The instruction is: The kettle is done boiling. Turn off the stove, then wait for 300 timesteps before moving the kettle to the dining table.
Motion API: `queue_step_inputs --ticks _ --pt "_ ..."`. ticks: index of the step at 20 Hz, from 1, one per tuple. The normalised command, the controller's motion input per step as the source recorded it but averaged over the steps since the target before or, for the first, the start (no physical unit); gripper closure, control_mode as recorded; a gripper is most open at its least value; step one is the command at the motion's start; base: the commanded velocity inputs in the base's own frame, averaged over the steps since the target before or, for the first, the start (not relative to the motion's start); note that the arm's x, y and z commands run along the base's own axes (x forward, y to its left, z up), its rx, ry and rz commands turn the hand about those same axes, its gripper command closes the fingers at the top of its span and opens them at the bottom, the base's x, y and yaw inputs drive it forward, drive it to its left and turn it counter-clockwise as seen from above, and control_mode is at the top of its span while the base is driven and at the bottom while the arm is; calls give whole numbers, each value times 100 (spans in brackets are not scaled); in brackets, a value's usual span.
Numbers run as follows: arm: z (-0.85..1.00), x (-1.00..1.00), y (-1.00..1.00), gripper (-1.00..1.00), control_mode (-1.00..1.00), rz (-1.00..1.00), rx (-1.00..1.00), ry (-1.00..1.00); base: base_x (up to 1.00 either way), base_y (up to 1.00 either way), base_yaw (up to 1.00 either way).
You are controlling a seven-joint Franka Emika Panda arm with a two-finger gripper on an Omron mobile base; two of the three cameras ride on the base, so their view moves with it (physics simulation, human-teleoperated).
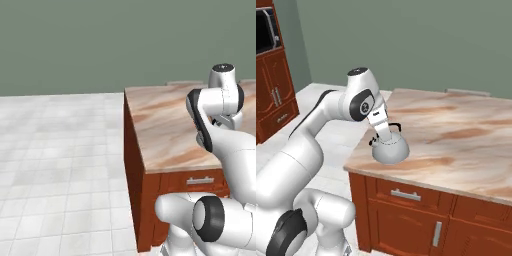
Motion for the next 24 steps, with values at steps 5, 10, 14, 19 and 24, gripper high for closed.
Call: queue_step_inputs --ticks 5,10,14,19,24 --pt "0 0 0 100 100 0 0 0 -26 91 -24" --pt "0 0 0 100 100 0 0 0 -23 91 -25" --pt "0 0 0 100 100 0 0 0 -23 79 -26" --pt "0 0 0 100 100 0 0 0 -16 73 -33" --pt "0 0 0 100 100 0 0 0 -2 74 -41"
